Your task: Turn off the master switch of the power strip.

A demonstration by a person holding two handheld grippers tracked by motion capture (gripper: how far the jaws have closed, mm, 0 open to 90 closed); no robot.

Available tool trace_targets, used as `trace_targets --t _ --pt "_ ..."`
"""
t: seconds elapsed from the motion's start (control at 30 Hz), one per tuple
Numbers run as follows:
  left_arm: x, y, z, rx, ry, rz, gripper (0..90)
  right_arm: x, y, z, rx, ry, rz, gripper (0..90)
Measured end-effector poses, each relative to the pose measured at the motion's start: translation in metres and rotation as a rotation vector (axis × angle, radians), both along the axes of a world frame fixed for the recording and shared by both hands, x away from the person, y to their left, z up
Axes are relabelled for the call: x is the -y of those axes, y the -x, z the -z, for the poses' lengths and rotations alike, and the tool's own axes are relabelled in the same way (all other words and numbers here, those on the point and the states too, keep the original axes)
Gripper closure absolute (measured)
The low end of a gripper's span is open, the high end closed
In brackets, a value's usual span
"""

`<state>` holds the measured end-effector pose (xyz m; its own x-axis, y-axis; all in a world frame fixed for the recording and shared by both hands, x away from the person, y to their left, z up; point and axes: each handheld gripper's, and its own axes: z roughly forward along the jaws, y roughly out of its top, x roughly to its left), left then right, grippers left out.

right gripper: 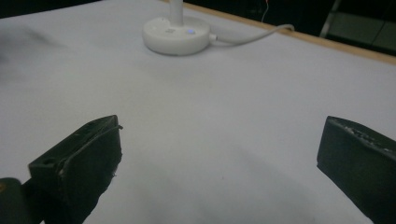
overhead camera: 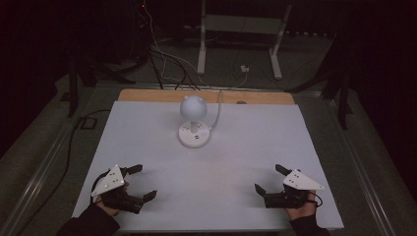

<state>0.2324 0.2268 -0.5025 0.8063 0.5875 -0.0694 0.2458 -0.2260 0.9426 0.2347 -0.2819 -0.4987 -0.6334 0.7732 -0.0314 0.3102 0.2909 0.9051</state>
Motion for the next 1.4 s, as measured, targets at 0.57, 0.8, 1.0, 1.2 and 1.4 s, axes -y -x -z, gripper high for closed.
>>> trace_targets --t 0.57,0.8,1.0,1.2,1.4 --pt "0.000 0.001 -0.001 0.002 0.009 -0.001 0.5 -0.001 0.002 0.002 0.022 -0.015 0.052 0.0" --pt "0.000 0.001 -0.001 0.002 0.007 -0.003 0.5 -0.002 0.000 0.001 0.006 -0.001 0.095 0.0" --pt "0.000 0.001 -0.002 0.004 0.009 -0.009 0.5 -0.008 -0.001 -0.008 0.010 0.019 0.083 0.0" --pt "0.001 0.001 -0.001 0.002 0.009 -0.007 0.5 -0.014 -0.007 -0.017 0.005 0.008 0.056 0.0" --pt "0.000 0.001 -0.002 0.000 0.022 -0.009 0.5 -0.024 -0.018 -0.031 0.031 -0.006 0.032 0.0"
